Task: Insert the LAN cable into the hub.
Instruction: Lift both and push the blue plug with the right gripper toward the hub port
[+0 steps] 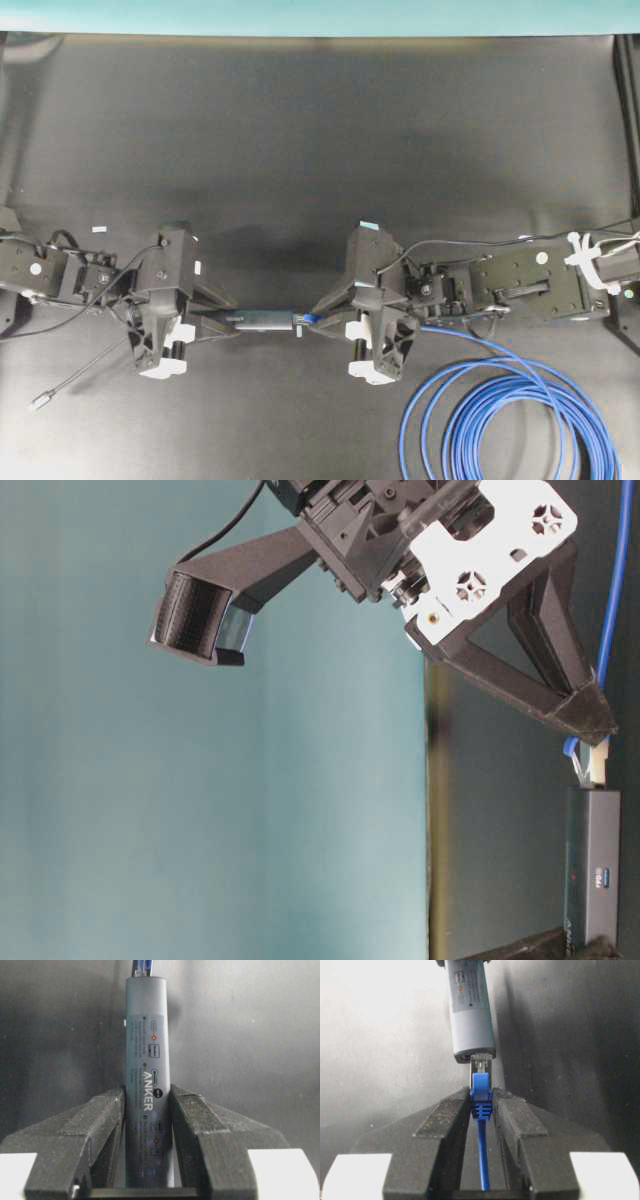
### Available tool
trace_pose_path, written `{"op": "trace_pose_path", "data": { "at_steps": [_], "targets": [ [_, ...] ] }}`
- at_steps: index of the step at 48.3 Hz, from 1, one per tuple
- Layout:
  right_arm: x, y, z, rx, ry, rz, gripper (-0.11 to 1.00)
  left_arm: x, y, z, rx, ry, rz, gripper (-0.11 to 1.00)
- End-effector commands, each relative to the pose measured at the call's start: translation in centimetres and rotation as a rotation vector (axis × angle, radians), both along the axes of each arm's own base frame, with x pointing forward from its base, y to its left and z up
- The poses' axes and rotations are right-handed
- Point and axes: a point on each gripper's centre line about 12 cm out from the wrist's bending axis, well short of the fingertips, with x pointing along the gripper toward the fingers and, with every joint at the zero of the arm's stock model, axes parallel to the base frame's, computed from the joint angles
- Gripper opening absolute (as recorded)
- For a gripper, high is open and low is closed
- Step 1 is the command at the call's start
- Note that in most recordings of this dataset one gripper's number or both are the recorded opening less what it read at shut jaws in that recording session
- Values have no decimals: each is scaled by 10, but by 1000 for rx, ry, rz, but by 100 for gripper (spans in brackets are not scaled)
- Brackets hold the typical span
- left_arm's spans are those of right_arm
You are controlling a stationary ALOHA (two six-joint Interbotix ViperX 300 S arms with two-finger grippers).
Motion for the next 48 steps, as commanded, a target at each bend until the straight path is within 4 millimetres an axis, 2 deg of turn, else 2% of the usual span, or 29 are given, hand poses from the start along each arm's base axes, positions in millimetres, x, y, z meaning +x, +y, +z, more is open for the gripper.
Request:
{"op": "trace_pose_path", "data": {
  "at_steps": [1, 48],
  "targets": [
    [8, 1, 10, 1, -37, 2, 13, 6, 0, 9, 2, -36, -2, 28],
    [19, 3, 11, -32, 9, 28, 13, 31, 4, 15, 51, -29, -4, 28]
  ]
}}
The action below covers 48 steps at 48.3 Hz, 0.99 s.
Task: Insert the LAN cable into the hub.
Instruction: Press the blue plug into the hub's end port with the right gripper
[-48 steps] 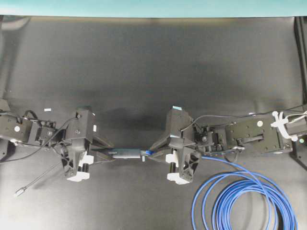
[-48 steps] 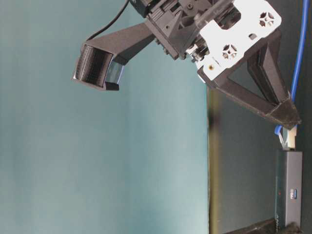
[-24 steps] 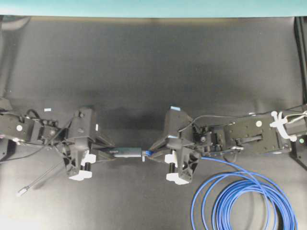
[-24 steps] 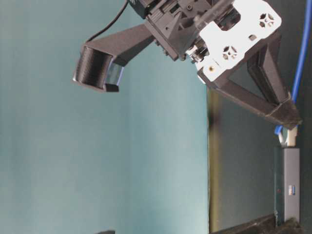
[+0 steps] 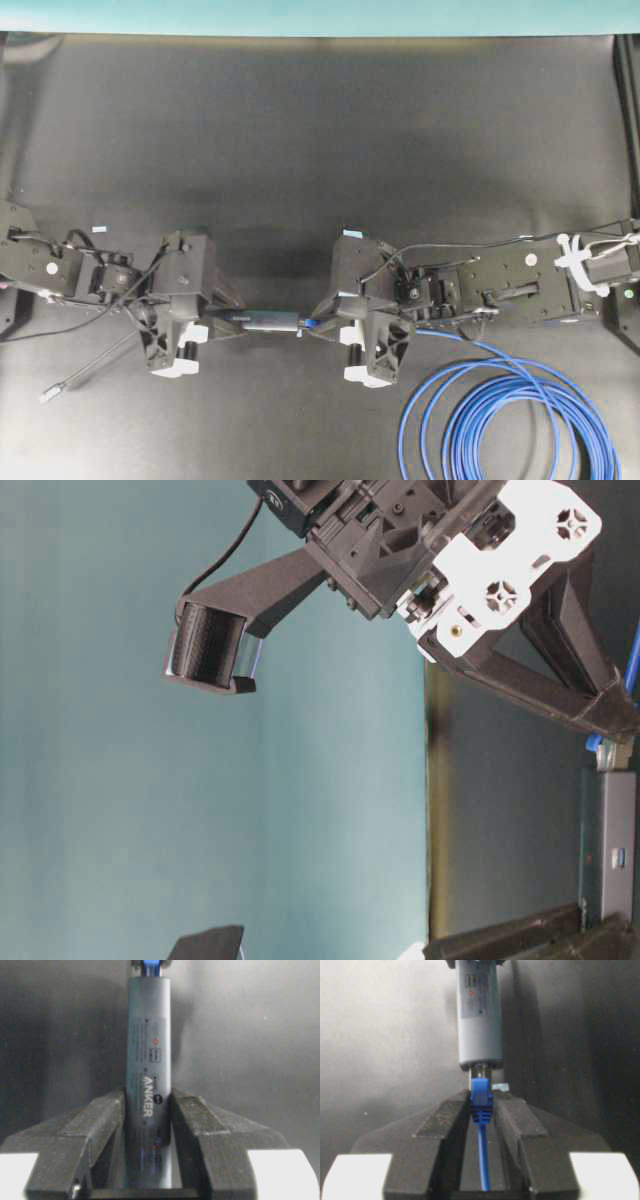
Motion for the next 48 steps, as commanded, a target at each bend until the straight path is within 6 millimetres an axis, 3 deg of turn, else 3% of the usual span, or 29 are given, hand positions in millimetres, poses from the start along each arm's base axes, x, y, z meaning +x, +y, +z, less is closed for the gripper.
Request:
{"op": "trace_pose_path", "data": {
  "at_steps": [1, 30, 48],
  "targets": [
    [13, -1, 15, 1, -57, -1, 13, 14, 2, 16, -1, -57, 8, 28],
    [20, -1, 14, -10, -50, 6, 13, 40, 2, 23, 47, -54, -11, 28],
    [16, -1, 10, -12, -14, 5, 13, 28, -6, 10, 56, 51, -34, 28]
  ]
}}
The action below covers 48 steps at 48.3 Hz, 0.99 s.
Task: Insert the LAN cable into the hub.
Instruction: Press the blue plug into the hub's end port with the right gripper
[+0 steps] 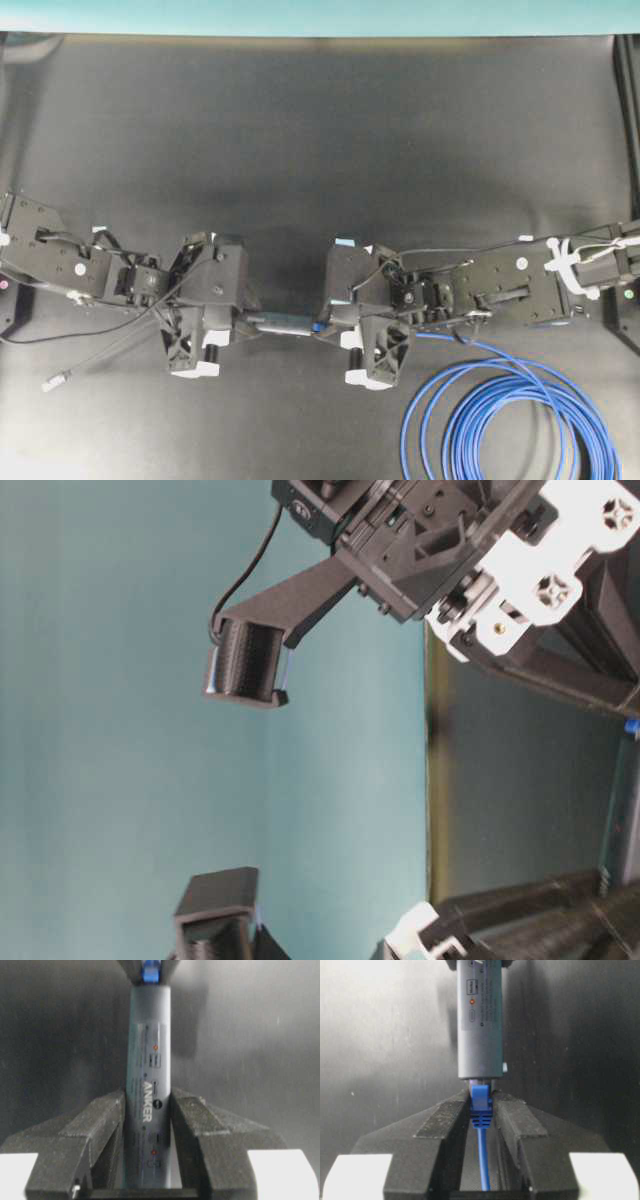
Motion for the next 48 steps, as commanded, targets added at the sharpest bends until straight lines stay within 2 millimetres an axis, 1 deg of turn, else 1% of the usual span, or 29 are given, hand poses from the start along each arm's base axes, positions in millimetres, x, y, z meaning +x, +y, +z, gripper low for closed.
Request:
{"op": "trace_pose_path", "data": {
  "at_steps": [1, 15, 30, 34, 35, 37, 38, 44, 46, 48],
  "targets": [
    [14, -1, 20, 6, -69, -4, 13, 9, -3, 15, -3, -35, -4, 28],
    [9, -2, 14, 0, -19, -4, 13, 6, -2, 10, 9, 7, -7, 28],
    [10, -2, 9, 0, -8, -5, 14, 5, -2, 9, 10, 28, -6, 28],
    [10, -2, 7, 0, -3, -6, 15, 4, -2, 8, 11, 39, -5, 28],
    [9, -1, 6, 0, -2, -4, 17, 4, -2, 8, 11, 43, -4, 28],
    [9, -1, 5, 1, 0, -5, 26, 4, -1, 7, 11, 54, -3, 28],
    [9, -1, 5, 0, 0, -4, 33, 4, -2, 6, 11, 63, -3, 28],
    [9, -1, 5, 6, 6, -10, 66, 4, -1, 5, 13, 85, 0, 28],
    [9, -2, 5, 7, 9, -13, 75, 4, -1, 5, 12, 87, 2, 29],
    [9, -1, 5, 7, 10, -11, 81, 4, 0, 5, 6, 92, 9, 29]
  ]
}}
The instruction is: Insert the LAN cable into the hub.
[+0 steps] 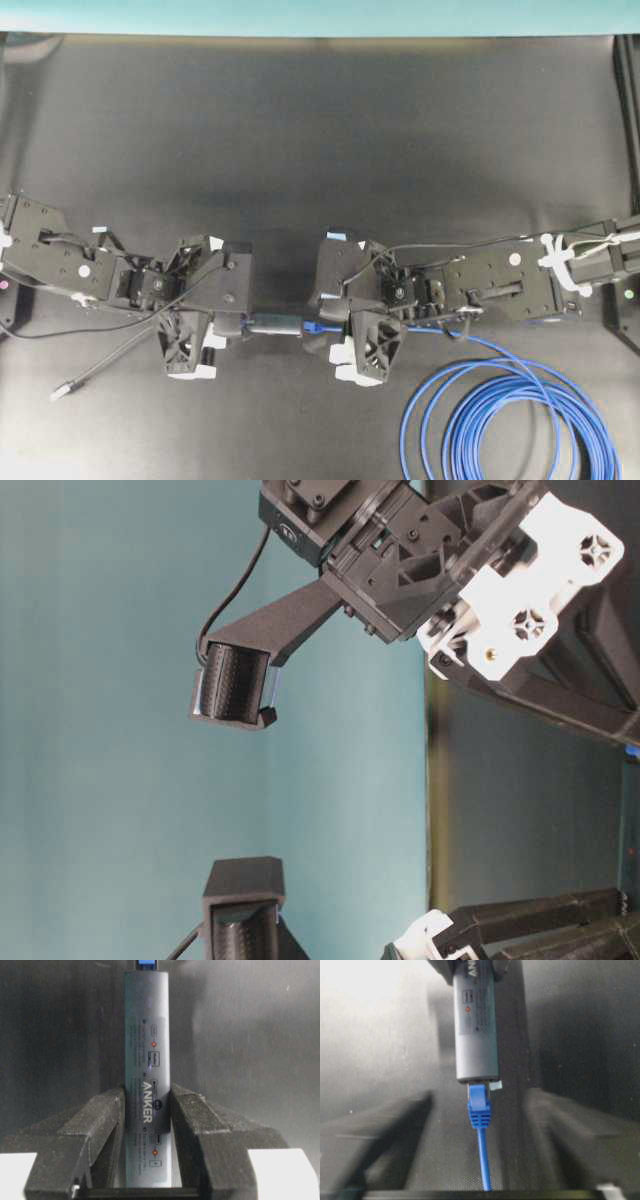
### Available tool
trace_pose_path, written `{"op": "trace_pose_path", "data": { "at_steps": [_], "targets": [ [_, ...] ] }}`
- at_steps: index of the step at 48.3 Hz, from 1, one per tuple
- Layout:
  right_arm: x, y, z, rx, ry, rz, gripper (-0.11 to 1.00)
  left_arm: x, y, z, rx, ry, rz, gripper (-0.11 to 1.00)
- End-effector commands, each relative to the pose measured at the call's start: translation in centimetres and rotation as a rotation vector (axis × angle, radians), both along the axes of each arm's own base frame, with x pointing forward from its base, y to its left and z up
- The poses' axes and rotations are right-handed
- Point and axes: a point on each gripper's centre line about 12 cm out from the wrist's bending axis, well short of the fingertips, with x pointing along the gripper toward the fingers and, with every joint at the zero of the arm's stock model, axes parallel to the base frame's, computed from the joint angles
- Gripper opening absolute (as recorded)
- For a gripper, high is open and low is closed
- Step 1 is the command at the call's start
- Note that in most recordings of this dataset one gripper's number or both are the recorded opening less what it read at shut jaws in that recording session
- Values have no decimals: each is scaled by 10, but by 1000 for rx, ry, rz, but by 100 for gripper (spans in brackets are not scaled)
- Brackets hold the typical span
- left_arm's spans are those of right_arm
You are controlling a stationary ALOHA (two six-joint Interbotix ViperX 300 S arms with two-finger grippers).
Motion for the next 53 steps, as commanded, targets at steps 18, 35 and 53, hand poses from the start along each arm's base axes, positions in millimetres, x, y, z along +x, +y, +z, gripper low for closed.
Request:
{"op": "trace_pose_path", "data": {
  "at_steps": [18, 35, 53],
  "targets": [
    [-3, 2, 4, 6, 2, 0, 83, 2, 4, 6, -2, 25, 18, 88],
    [-35, -4, 34, 14, -41, -2, 83, -22, 7, 69, -1, -68, 17, 87],
    [-76, -13, 84, 25, -161, -5, 83, -79, 8, 96, -28, -192, 11, 87]
  ]
}}
